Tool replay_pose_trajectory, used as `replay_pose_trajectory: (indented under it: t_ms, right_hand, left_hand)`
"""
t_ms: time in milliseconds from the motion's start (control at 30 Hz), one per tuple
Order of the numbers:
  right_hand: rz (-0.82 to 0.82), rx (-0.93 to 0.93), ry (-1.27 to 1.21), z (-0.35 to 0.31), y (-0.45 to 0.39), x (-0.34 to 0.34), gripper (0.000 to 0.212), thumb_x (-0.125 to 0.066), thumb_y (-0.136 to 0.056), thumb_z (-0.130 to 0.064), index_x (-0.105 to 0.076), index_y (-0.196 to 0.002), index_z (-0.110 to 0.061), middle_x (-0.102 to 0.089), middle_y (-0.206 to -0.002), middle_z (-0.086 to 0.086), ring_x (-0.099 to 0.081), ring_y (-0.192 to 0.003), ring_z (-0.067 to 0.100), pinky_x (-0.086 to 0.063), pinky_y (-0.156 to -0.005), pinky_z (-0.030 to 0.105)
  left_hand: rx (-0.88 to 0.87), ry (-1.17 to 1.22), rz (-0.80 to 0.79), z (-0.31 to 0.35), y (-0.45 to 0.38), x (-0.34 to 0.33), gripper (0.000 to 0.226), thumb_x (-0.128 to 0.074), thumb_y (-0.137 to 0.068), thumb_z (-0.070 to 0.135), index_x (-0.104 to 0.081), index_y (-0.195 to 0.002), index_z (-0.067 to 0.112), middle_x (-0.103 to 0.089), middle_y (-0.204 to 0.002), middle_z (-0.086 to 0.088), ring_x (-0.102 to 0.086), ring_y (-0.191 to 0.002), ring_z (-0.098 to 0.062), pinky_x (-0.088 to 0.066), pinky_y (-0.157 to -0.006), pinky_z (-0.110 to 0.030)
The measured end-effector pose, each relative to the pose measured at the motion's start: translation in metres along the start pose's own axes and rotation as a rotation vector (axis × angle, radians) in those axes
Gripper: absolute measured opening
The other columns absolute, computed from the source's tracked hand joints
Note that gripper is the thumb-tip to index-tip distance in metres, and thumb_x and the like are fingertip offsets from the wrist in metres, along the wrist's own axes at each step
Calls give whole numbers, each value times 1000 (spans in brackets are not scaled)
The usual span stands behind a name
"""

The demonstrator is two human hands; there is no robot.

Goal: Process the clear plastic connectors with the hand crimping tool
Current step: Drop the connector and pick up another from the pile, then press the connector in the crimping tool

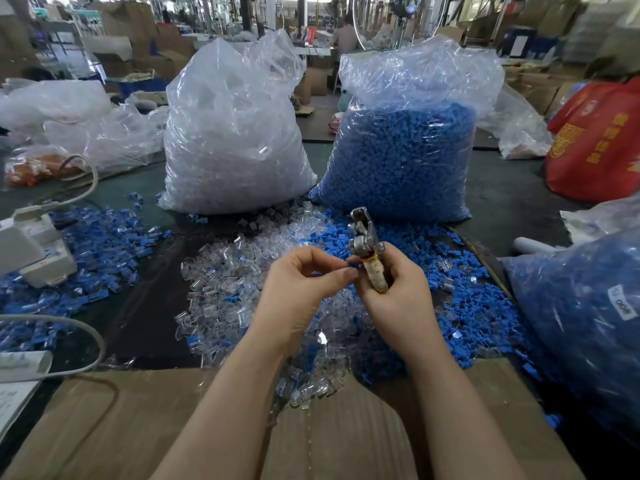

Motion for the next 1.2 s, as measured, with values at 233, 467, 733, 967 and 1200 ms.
replay_pose_trajectory:
  t_ms: [233, 467, 733, 967, 1200]
  right_hand:
    - [85, 8, -91, -4, 0, 11, 27, -72, -88, -8, -65, -84, -35, -70, -83, -10, -65, -76, 9, -55, -69, 23]
    - [144, -15, -194, -1, 0, 18, 19, -66, -92, -7, -66, -85, -25, -68, -81, -3, -59, -69, 2, -50, -66, 17]
    - [123, 28, -226, -6, -1, 12, 20, -66, -91, -6, -65, -85, -24, -67, -76, -17, -62, -72, -4, -49, -68, 12]
    - [121, 59, -212, -9, 0, 12, 19, -67, -91, -11, -64, -85, -29, -68, -77, -18, -63, -74, -2, -51, -70, 14]
    - [122, 81, -225, -12, 1, 7, 24, -68, -90, -10, -63, -83, -33, -68, -76, -20, -63, -73, -4, -49, -67, 11]
  left_hand:
    - [39, 136, -26, 3, 2, -2, 34, -84, -58, 26, -75, -88, 13, -77, -89, -5, -72, -86, -17, -58, -76, -23]
    - [67, 205, -47, -1, 2, -4, 20, -69, -82, -8, -69, -97, 5, -76, -96, -14, -73, -96, -24, -60, -82, -28]
    - [-62, 76, -7, 7, 1, 0, 19, -78, -76, -4, -70, -79, 13, -76, -82, -6, -70, -79, -16, -58, -72, -23]
    - [-113, 79, 39, 10, 0, 3, 17, -79, -75, -3, -70, -87, 6, -76, -83, -3, -69, -77, -10, -55, -69, -20]
    - [-173, 83, 54, 15, 4, -1, 18, -78, -75, -5, -71, -86, 8, -76, -83, -4, -71, -78, -11, -54, -70, -18]
Point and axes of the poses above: each hand's wrist, its own y-axis away from the middle knuckle, its own x-axis out of the back of the hand, z = x × y, the point moved 9 cm from there along -y, towards the middle knuckle
